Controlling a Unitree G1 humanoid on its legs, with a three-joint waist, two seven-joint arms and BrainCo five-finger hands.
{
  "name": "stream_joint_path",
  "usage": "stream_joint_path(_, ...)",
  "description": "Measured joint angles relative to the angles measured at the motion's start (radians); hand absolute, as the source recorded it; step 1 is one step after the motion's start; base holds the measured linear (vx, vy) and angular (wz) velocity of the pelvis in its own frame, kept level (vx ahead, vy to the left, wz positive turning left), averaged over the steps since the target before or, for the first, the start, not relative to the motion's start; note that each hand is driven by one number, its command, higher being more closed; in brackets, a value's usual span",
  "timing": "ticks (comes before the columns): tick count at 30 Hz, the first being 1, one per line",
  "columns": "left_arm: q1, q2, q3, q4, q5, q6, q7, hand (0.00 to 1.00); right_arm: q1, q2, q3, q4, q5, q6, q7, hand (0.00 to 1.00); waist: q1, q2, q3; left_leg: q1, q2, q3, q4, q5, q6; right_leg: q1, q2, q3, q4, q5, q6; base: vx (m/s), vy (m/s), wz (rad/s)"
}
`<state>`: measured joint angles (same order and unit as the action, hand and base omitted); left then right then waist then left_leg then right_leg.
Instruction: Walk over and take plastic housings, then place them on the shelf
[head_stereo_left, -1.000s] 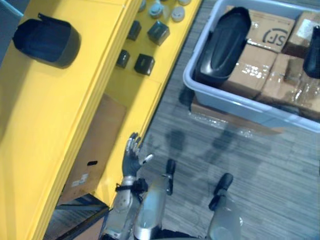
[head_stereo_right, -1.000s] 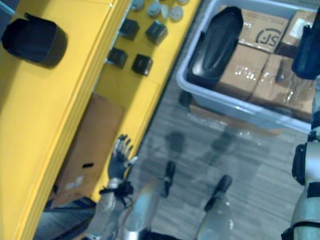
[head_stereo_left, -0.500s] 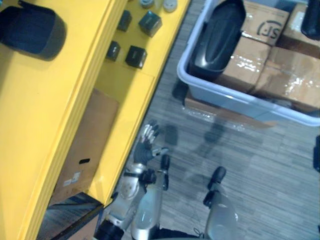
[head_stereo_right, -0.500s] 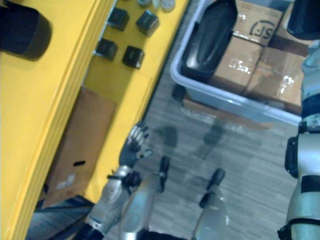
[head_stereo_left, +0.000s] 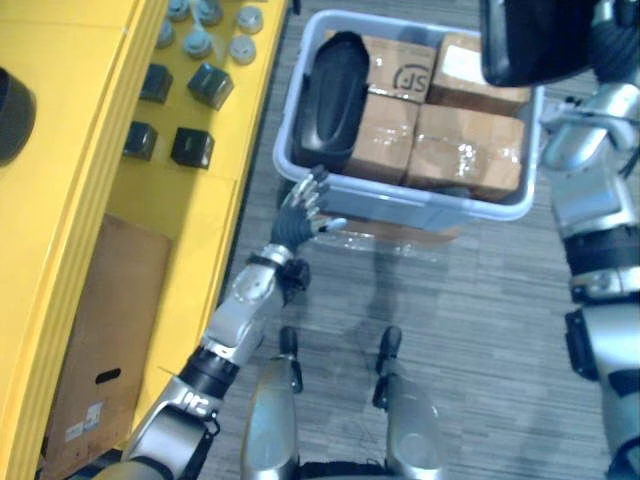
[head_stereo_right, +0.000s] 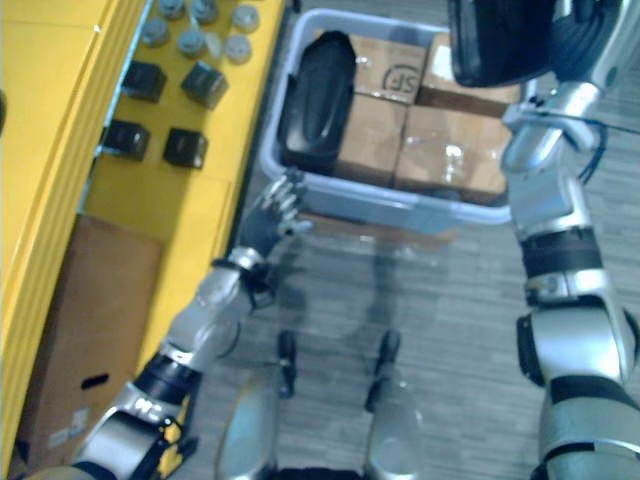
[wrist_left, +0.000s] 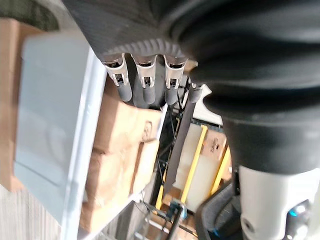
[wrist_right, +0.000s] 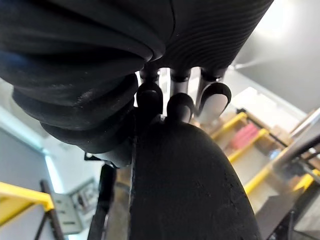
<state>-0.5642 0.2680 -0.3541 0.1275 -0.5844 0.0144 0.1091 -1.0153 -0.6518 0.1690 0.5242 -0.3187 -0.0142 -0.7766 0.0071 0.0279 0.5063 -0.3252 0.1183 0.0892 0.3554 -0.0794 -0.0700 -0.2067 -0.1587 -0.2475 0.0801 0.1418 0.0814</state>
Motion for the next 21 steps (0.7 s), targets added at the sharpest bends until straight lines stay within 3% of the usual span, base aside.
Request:
stream_joint_path(2, -0.028, -0.002, 0.001, 0.026, -0.006, 0.009, 0.008, 0.00, 0.022, 0.016, 0.000, -0.048, -0.030, -0.021, 0.015, 1.00, -0.002, 0.000, 0.000, 0.009, 0.003, 0.008, -0.006, 0.001, -0.002, 0.000, 0.003, 0.006, 0.000, 0.000, 0.000, 0.01, -0.002, -0.12)
stream_joint_path(6, -0.077, -0.020, 0.037, 0.072, -0.006, 0.011, 0.091, 0.00, 0.064, 0.057, 0.001, -0.125, -0.094, -0.077, 0.037, 1.00, -0.019, -0.004, -0.002, 0.015, 0.005, 0.011, -0.015, 0.005, -0.004, 0.000, 0.005, 0.009, 0.000, 0.001, -0.001, 0.00, 0.003, -0.02)
stream_joint_path(14, -0.126, -0.052, 0.078, 0.191, -0.006, 0.008, 0.229, 0.00, 0.166, 0.159, 0.021, -0.164, -0.148, -0.111, 0.039, 1.00, -0.021, -0.064, -0.035, 0.034, 0.005, 0.032, -0.031, 0.005, -0.005, 0.000, 0.005, 0.032, -0.004, 0.002, -0.002, 0.01, 0.013, -0.06)
stream_joint_path(21, -0.173, -0.086, 0.111, 0.229, 0.004, -0.059, 0.308, 0.00, 0.183, 0.206, 0.062, -0.166, -0.168, -0.148, 0.038, 1.00, -0.020, -0.067, -0.036, 0.041, 0.006, 0.036, -0.030, 0.005, -0.005, 0.005, 0.005, 0.039, -0.004, 0.005, -0.003, 0.00, 0.000, 0.00)
